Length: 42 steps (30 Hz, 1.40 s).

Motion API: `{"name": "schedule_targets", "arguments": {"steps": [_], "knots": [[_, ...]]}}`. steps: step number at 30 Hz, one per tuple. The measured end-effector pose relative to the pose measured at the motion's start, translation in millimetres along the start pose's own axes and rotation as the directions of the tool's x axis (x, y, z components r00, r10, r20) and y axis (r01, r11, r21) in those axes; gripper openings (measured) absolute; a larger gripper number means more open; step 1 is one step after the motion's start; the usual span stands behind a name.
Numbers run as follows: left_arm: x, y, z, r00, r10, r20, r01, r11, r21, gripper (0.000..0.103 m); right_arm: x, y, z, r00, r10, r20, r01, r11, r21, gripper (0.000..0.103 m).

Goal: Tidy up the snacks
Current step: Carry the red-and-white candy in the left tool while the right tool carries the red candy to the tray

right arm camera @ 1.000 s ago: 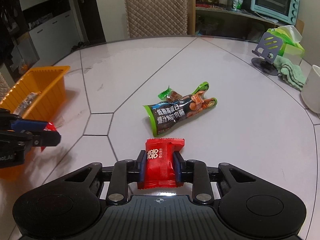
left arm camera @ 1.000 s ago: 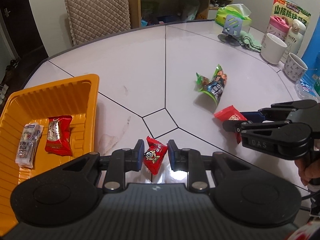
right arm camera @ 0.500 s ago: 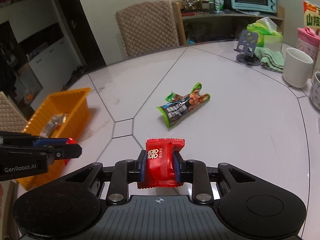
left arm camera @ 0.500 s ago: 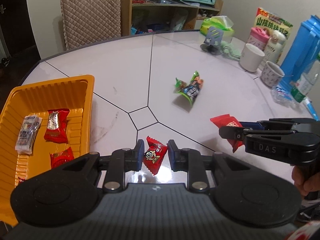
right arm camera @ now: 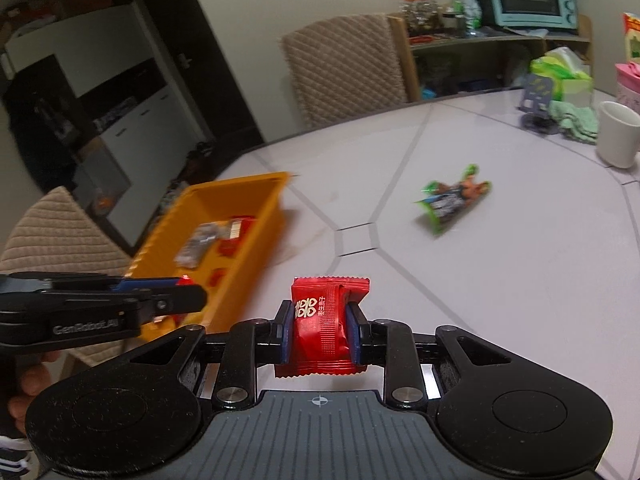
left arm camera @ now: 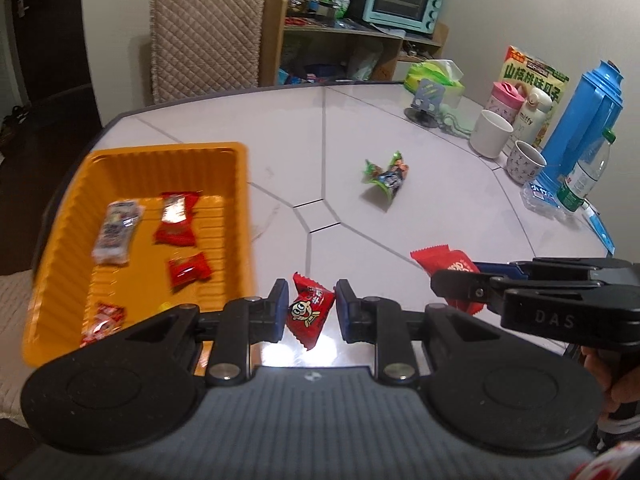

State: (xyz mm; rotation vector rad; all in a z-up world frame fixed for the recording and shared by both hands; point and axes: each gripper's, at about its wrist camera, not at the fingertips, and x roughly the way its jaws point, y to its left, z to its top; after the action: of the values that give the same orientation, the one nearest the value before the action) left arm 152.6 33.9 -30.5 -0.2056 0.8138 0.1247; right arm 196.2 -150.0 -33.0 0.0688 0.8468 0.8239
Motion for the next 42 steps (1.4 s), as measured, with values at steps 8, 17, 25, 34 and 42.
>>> {"name": "schedule_targets", "arguments": {"steps": [8,17,25,34,42], "knots": [[-33.7,45.8,-13.2,0.999,0.052,0.015,-0.051,0.998,-0.041,0.023,7.9,65.3,-7.9,0.997,0.075,-0.010,-0.076,0.996,-0.039,0.027],[-45.7,95.0,-13.7,0.995,0.097,0.015,-0.095,0.993,-0.072,0.023,38.3,118.1,-2.6,0.996,0.093,-0.010,-0.093,0.992,-0.081,0.027],[-40.4,125.1,-2.6,0.994,0.110,0.021,-0.108,0.992,-0.068,0.023,73.0,144.8,5.1,0.997,0.076,-0.008,-0.076,0.993,-0.089,0.027],[-14.9,145.1,12.6,0.994,0.108,-0.003,-0.108,0.992,-0.061,0.023,115.2,145.5,16.3,0.999,0.037,-0.011,-0.038,0.998,-0.047,0.027],[9.4,154.5,23.7,0.994,0.106,-0.029,-0.107,0.993,-0.053,0.023,139.3,143.0,22.1,1.000,-0.001,-0.020,0.000,0.999,-0.042,0.027]]}}
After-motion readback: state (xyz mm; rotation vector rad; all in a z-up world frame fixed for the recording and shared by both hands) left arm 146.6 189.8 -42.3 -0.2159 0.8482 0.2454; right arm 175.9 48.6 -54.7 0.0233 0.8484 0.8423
